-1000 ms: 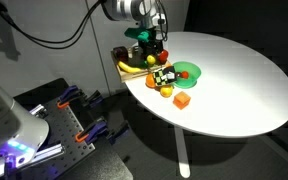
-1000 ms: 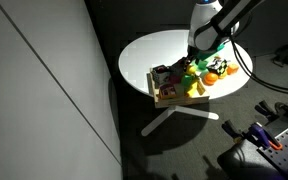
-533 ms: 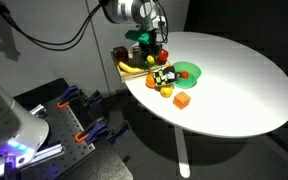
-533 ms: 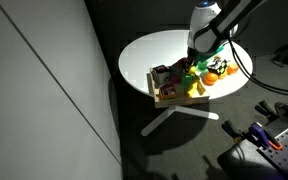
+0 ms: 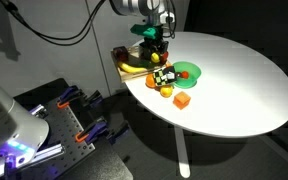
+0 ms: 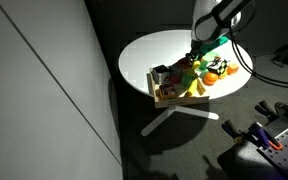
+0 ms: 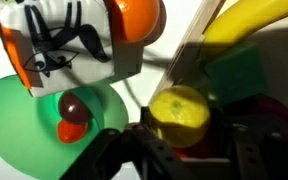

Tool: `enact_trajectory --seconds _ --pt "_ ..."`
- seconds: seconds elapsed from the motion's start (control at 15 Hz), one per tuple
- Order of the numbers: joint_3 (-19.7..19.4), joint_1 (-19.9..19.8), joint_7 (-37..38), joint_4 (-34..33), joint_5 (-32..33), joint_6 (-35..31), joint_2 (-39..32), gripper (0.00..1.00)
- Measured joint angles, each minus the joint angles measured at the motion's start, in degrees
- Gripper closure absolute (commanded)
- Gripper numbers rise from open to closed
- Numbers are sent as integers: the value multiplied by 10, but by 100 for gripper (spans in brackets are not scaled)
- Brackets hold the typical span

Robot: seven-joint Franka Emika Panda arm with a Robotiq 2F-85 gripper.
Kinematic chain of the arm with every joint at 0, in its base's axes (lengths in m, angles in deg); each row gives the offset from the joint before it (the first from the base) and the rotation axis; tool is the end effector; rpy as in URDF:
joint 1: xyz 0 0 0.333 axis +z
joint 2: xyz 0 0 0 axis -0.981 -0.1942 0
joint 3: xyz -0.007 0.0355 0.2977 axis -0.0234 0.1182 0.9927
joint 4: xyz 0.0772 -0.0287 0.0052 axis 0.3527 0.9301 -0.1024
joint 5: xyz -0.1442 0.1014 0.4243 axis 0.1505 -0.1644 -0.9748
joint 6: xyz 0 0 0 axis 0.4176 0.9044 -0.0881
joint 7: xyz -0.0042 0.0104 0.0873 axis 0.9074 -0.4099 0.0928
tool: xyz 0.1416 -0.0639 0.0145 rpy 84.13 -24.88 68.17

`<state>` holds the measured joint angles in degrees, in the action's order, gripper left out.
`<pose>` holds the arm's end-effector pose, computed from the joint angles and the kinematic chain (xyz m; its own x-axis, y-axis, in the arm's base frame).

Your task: Put the toy lemon in the bowl

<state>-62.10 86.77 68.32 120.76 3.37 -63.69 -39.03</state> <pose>0.6487 0.0422 0.0682 0.9979 0.0464 0.0459 0.0414 -0.9937 0.1043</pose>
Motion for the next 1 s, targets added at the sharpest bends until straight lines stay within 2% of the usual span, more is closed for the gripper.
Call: enact_trajectory --seconds 0.4,1.0 --pt "-2 -27 -3 -19 -7 46 21 66" --pt "-54 -29 58 -25 13 49 10 66"
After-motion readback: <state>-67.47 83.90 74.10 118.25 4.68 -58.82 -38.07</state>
